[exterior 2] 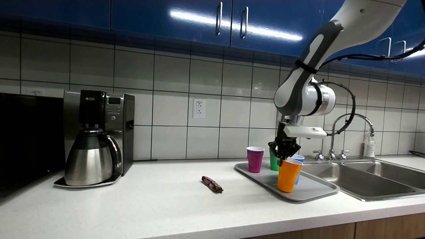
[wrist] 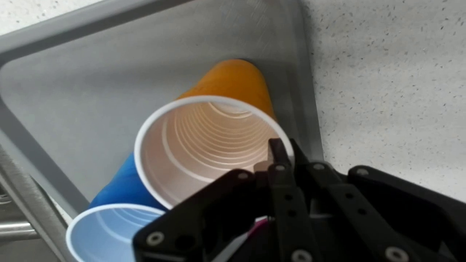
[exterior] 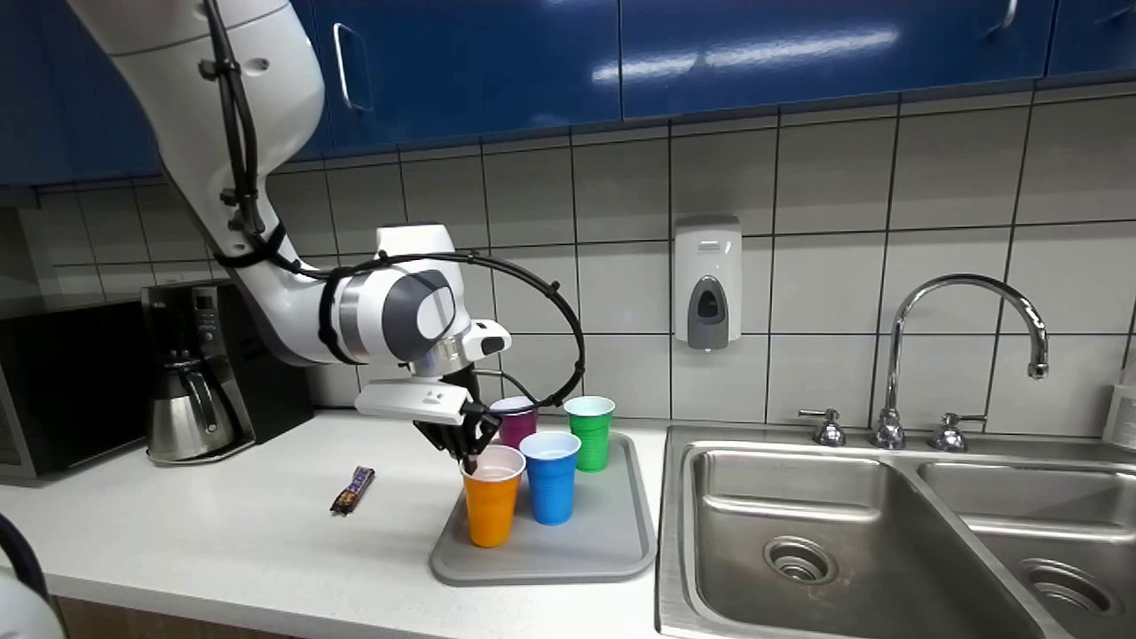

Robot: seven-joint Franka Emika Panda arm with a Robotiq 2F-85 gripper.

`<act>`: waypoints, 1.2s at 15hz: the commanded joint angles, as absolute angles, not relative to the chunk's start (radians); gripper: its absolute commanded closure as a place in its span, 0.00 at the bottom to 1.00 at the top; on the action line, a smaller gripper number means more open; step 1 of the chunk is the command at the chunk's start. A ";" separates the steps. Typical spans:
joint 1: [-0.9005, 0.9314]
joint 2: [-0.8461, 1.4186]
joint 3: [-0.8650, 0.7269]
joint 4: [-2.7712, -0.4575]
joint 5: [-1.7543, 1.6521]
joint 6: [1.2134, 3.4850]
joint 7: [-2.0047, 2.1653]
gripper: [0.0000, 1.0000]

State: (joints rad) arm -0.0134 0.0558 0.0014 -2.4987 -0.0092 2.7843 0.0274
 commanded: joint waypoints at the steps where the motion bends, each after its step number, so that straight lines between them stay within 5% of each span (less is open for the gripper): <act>1: -0.002 0.036 -0.001 -2.495 -0.033 2.778 0.048 0.99; 18: 0.057 -0.092 0.045 -2.557 -0.068 2.776 0.091 0.99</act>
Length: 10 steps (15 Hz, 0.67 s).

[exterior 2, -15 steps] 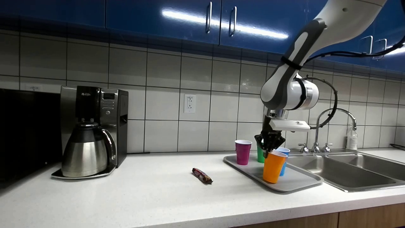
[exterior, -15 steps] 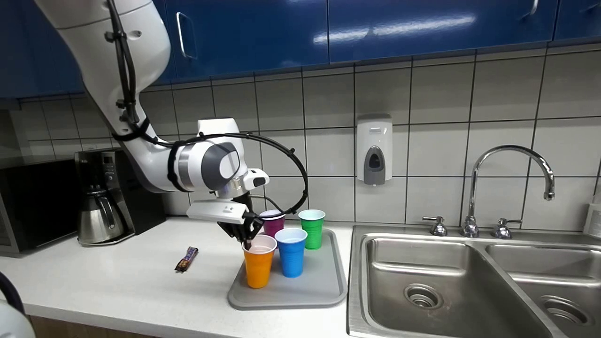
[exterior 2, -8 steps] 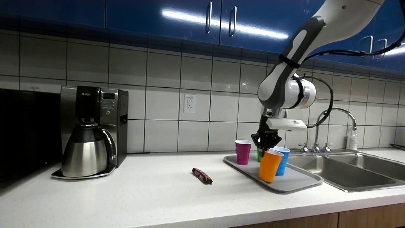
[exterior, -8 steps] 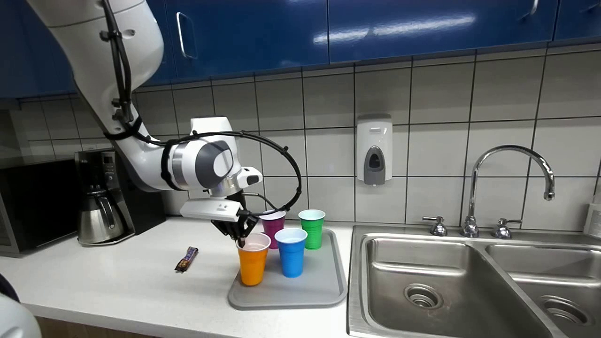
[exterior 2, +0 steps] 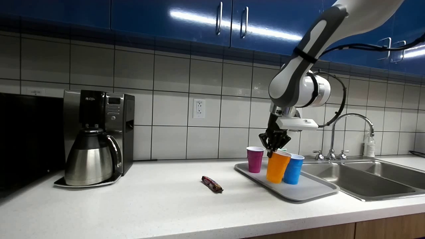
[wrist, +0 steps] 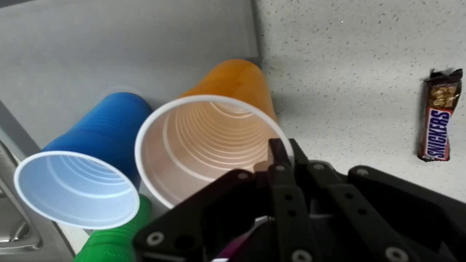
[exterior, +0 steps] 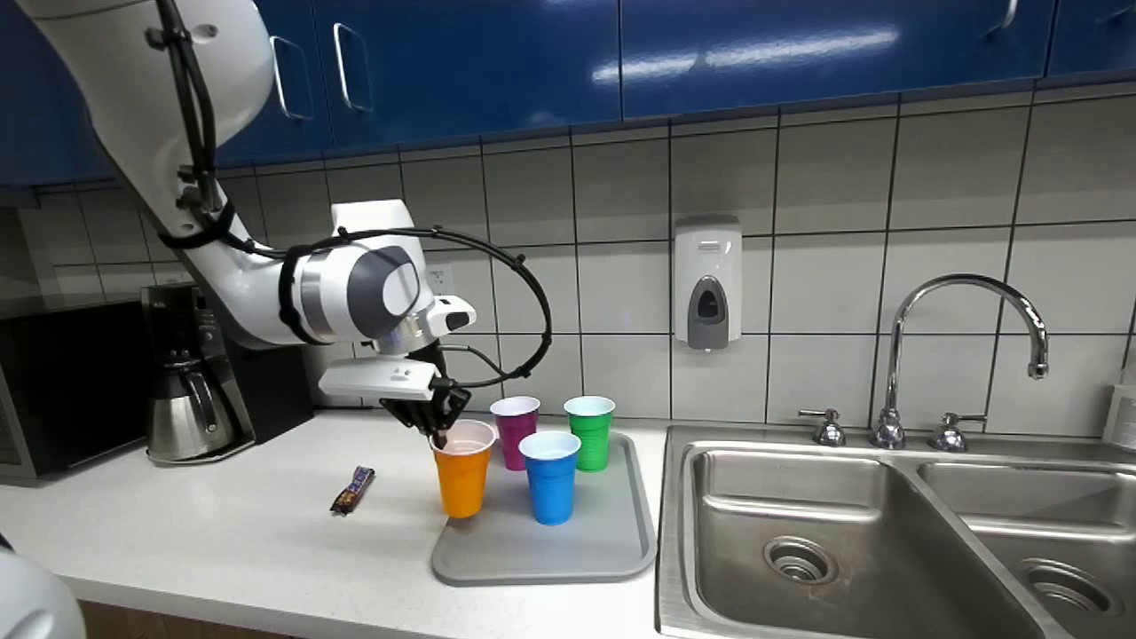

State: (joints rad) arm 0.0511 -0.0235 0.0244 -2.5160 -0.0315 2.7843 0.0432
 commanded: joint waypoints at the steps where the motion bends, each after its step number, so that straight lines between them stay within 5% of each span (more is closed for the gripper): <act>1: 0.060 -0.102 0.053 -2.564 -0.072 2.775 0.098 0.99; 10: 0.106 -0.167 0.154 -2.628 -0.102 2.776 0.154 0.99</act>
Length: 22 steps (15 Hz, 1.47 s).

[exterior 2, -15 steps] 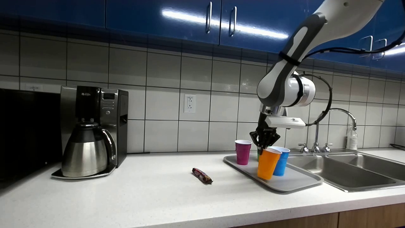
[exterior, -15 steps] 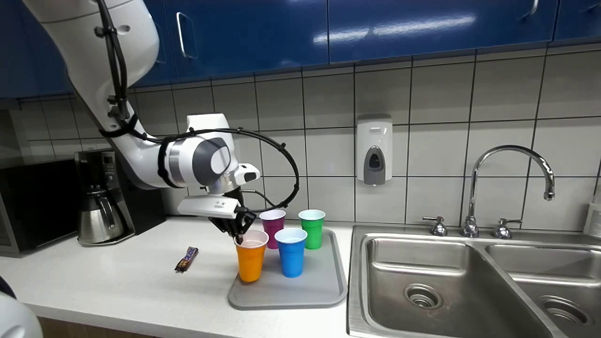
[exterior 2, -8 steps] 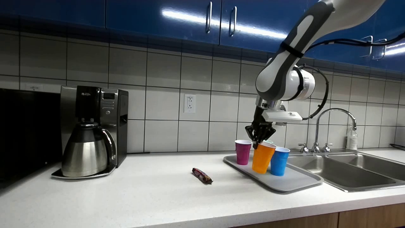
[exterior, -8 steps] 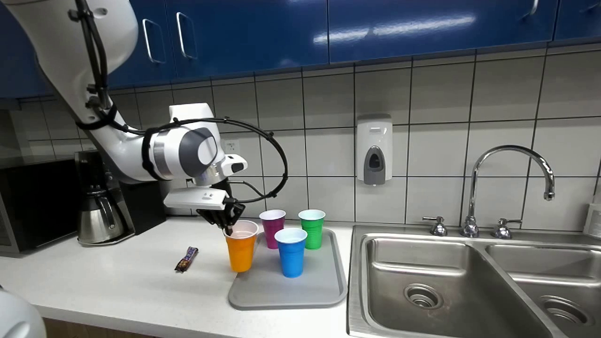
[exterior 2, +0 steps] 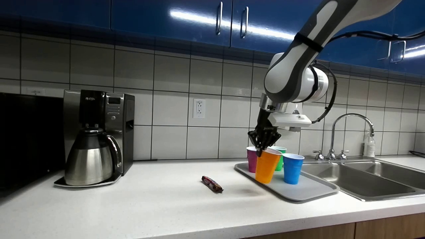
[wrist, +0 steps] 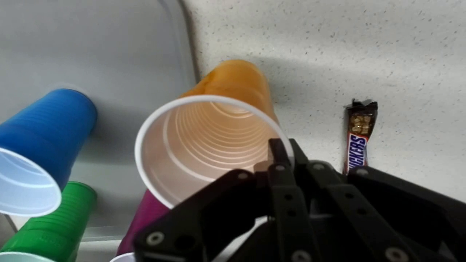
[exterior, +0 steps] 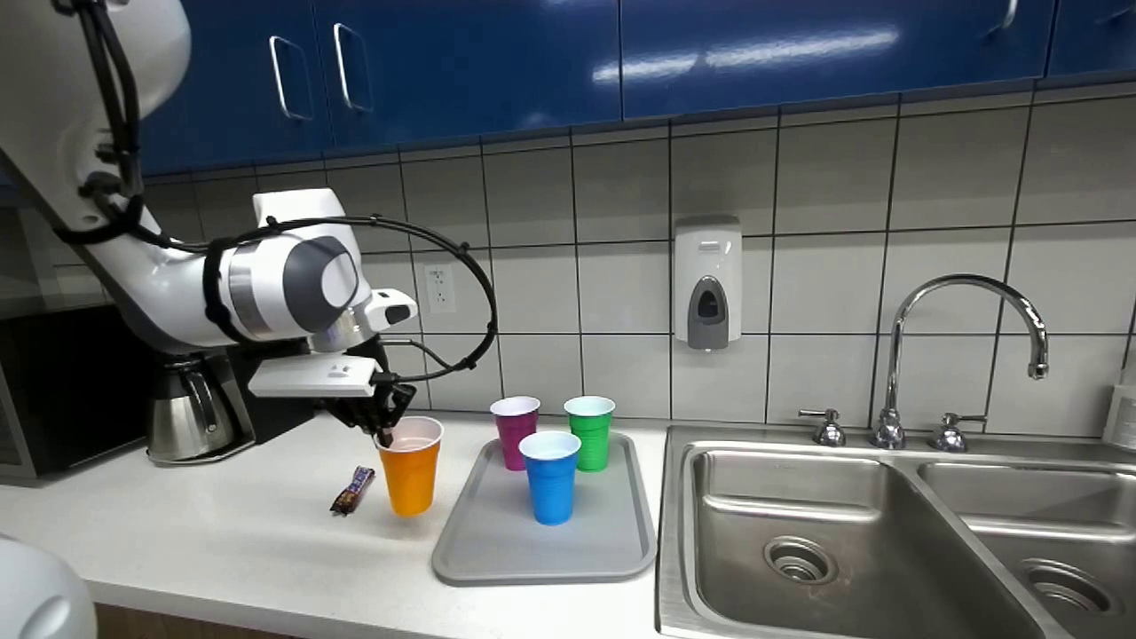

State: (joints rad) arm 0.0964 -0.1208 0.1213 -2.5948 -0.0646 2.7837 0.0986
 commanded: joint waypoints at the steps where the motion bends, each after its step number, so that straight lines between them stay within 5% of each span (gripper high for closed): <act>1: 0.111 -0.167 0.167 -2.629 -0.109 2.774 0.167 0.99; 22: 0.143 -0.025 0.262 -2.593 -0.285 2.790 0.323 0.99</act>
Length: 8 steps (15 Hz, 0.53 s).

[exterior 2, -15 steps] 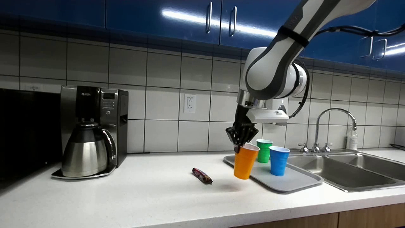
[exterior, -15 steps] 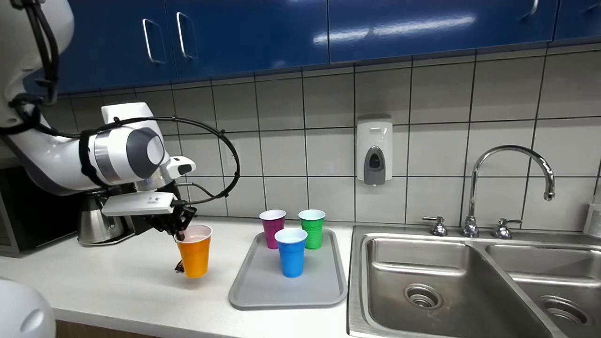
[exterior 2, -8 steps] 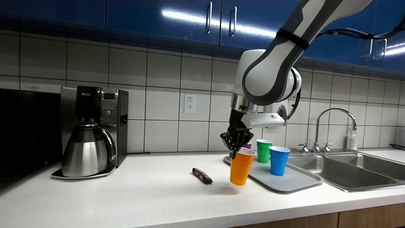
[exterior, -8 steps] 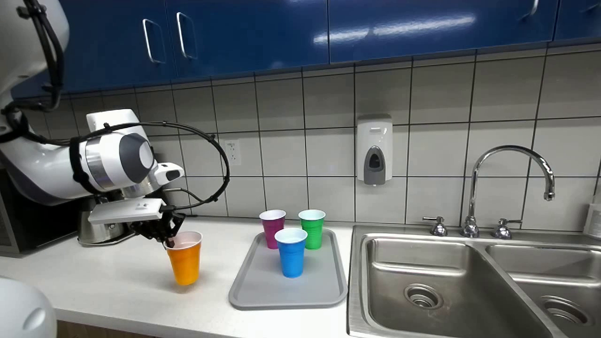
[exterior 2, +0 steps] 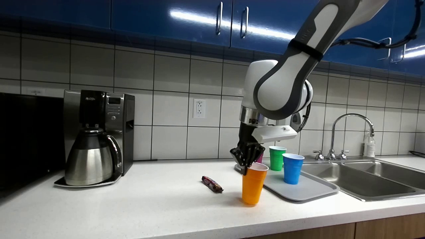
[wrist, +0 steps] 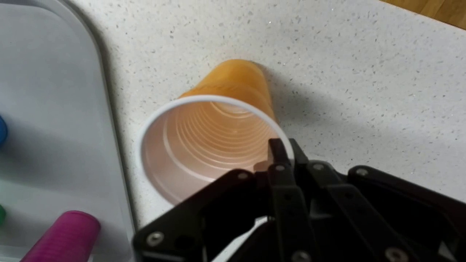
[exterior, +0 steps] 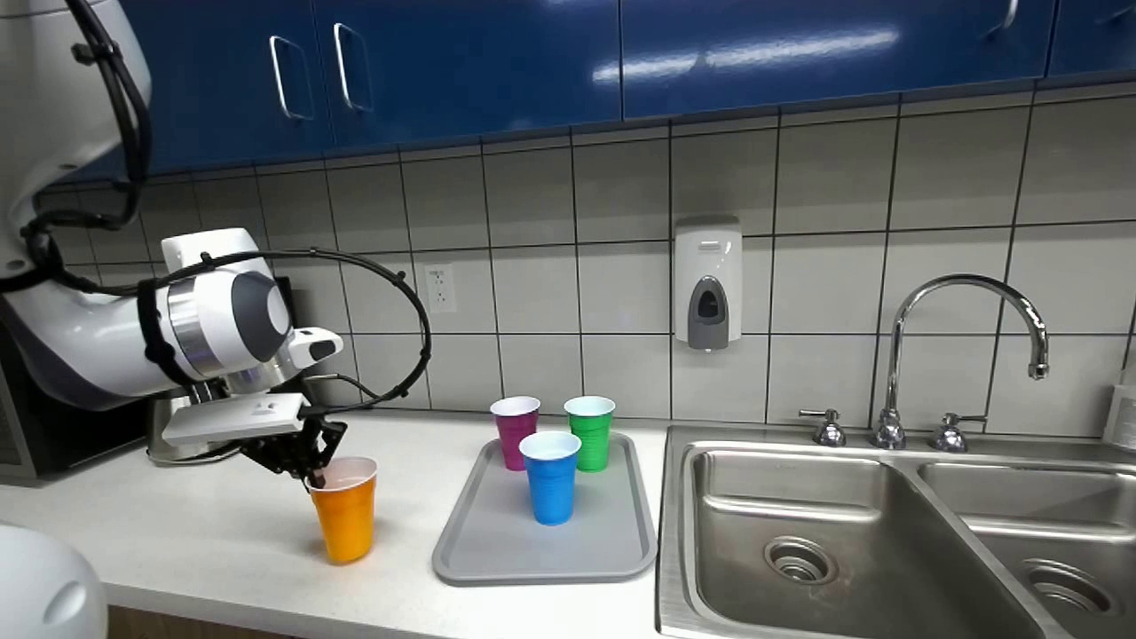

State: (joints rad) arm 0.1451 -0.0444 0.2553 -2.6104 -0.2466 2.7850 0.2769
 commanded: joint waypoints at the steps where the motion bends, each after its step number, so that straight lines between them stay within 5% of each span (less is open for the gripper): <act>1: 0.144 -0.021 0.261 -2.591 -0.285 2.789 0.321 0.99; 5: 0.146 -0.006 0.260 -2.585 -0.283 2.782 0.319 0.99; 6: 0.147 -0.003 0.260 -2.583 -0.283 2.778 0.319 0.70; 8: 0.148 0.000 0.260 -2.582 -0.284 2.780 0.321 0.62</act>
State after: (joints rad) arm 0.1456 -0.0118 0.2553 -2.6004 -0.2500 2.7850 0.2773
